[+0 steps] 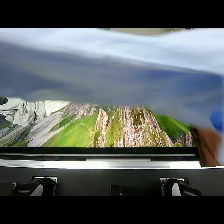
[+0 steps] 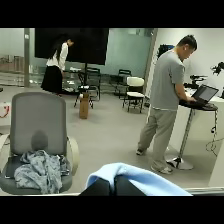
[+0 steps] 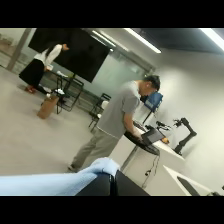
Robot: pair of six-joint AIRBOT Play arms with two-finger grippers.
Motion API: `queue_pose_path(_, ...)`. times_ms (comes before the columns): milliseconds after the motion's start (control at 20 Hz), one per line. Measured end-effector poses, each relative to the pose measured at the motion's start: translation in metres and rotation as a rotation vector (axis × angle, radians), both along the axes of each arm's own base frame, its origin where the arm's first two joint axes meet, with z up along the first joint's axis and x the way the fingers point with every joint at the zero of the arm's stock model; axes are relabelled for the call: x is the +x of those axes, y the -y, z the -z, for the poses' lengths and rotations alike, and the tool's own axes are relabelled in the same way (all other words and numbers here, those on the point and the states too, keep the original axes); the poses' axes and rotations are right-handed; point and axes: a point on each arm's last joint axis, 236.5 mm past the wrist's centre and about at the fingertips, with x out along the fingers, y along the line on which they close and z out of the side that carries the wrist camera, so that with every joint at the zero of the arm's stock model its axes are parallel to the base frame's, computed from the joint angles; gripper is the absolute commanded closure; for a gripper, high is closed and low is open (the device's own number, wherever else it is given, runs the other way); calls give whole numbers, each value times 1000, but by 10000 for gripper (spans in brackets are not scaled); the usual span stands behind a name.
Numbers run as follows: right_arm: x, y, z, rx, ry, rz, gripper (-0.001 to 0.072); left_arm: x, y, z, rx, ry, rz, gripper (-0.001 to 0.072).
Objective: Fold the shirts.
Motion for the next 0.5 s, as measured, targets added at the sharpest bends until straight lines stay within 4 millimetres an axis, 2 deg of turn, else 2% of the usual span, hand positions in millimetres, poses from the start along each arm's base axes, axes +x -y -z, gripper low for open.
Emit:
queue_pose_path(100,2,3,3,4,-15,10,668,1,0,3,1,-14,0,681)
queue_pose_path(150,6,4,5,9,-27,8,669,8,-1,9,5,-38,-2,680)
queue_pose_path(200,18,8,12,20,-61,6,669,20,-2,20,12,-85,-8,681)
queue_pose_path(300,55,23,40,53,-185,3,669,56,-7,58,28,-224,-19,680)
queue_pose_path(350,77,29,60,75,-265,-6,669,79,-10,85,34,-318,-22,680)
queue_pose_path(400,106,37,89,108,-376,-24,669,102,-12,115,41,-412,-23,680)
queue_pose_path(500,164,54,170,194,-658,-64,669,152,-16,194,55,-635,-19,680)
